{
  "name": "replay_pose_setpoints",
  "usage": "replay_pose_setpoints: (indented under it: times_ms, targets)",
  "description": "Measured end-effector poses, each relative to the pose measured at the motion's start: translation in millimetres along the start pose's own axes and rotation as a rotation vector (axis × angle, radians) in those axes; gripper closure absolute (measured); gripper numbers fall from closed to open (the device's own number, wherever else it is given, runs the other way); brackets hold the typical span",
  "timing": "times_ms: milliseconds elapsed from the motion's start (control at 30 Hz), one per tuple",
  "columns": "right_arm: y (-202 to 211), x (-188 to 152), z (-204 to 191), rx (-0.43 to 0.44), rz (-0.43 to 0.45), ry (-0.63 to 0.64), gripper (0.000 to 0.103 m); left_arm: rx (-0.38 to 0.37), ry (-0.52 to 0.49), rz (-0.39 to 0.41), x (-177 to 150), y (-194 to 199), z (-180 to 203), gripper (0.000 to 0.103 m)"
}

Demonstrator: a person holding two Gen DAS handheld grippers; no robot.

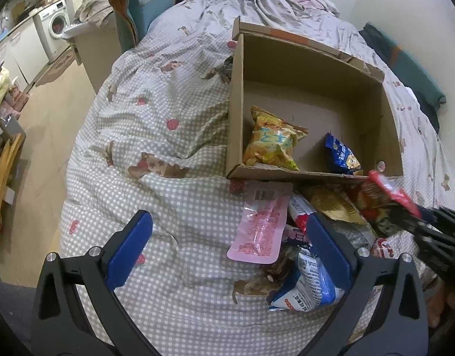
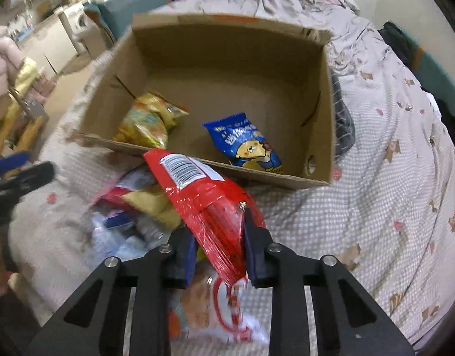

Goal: Organize snacks
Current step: 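Grasp the red cartoon-face bag with the right tool, then lift the red bag with the right tool while the left tool grasps the white-and-blue bag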

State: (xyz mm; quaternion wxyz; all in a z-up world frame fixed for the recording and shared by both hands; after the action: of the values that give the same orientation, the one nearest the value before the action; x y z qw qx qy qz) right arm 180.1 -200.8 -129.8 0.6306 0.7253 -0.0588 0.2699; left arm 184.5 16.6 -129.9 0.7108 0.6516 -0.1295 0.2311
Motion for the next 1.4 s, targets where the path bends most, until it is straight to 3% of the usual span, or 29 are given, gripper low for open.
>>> replay_pose_setpoints:
  times_ms: [133,333,600,800,867,933,1000,1067,1233,1400]
  targets:
    - [35,-3,5,0.086,0.067,-0.067,0.083,-0.005,-0.009,-0.009,-3,-1,4,0.001]
    - [75,-10,25,0.245,0.187,-0.305,0.086,-0.032,-0.032,-0.065,-23,2,17,0.001]
    - [72,-14,34,0.261,0.200,-0.361,0.086,-0.154,-0.017,-0.206,-77,-7,70,0.001]
    - [73,-13,33,0.271,0.211,-0.351,0.086,-0.133,-0.075,-0.224,-93,-24,101,0.002]
    - [73,-13,33,0.271,0.213,-0.348,0.086,-0.124,-0.101,-0.222,-96,-30,108,0.011]
    - [73,-12,33,0.275,0.217,-0.346,0.087,-0.123,-0.126,-0.221,-97,-32,114,0.034]
    - [74,-11,32,0.278,0.219,-0.341,0.087,-0.146,-0.136,-0.233,-98,-33,120,0.050]
    - [74,-10,31,0.281,0.221,-0.339,0.087,-0.113,-0.157,-0.230,-98,-30,120,0.061]
    - [74,-9,28,0.294,0.219,-0.330,0.087,-0.112,-0.186,-0.235,-102,-17,117,0.065]
    - [75,-7,24,0.306,0.227,-0.319,0.087,-0.089,-0.203,-0.180,-98,11,108,0.065]
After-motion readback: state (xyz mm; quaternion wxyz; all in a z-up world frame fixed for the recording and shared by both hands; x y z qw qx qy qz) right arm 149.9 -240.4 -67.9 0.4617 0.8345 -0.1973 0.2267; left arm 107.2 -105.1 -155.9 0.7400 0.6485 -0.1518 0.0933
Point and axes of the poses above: each gripper's, at about its wrist camera, not at the fingertips, and y roughly against the way its jaws point, z to its right, x to its top, the point moved 9 cm from there along -y, roughly the way its jaws point, and after that the axes turned 1 degree about -y, right-handed, at the moved point
